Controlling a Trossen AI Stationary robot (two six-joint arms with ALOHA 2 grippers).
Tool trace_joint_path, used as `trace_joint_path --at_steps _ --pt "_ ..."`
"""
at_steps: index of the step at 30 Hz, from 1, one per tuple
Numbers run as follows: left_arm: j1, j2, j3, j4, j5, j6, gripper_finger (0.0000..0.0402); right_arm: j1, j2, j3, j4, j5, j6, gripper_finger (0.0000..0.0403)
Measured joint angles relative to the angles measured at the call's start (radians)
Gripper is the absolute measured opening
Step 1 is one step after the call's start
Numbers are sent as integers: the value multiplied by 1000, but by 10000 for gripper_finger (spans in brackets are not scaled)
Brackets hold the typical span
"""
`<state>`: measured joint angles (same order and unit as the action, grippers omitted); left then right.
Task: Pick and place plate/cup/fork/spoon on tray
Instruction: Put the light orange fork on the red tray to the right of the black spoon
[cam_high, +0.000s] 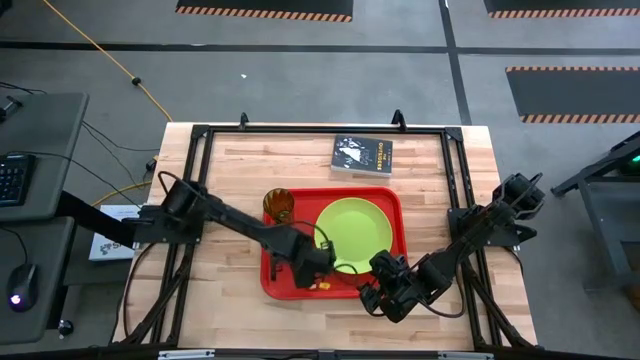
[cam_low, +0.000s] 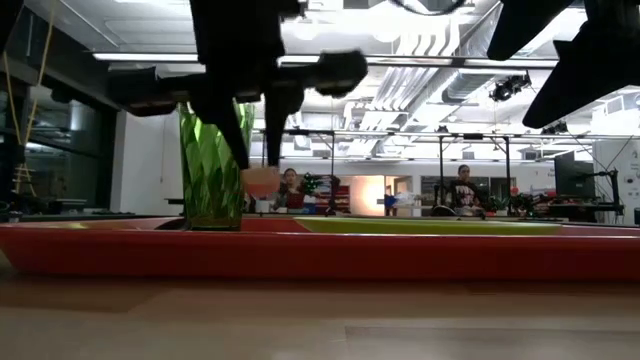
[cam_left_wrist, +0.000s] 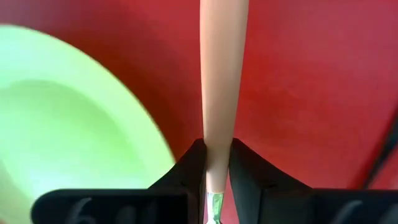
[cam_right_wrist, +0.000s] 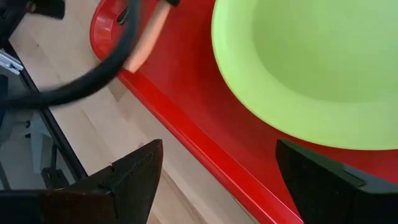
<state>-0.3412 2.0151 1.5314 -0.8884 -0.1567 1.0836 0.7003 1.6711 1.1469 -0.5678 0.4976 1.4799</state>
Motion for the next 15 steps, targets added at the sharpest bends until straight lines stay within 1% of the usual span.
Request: trace_joint_path --at_steps 4,12,15 --pt "27 -2 -12 -49 66 3 38 0 0 0 0 0 -7 305" --pt "26 0 -121 -56 57 136 37 0 0 0 -9 26 -23 305" --pt "25 0 -157 -17 17 136 39 0 0 0 -9 26 -23 305"
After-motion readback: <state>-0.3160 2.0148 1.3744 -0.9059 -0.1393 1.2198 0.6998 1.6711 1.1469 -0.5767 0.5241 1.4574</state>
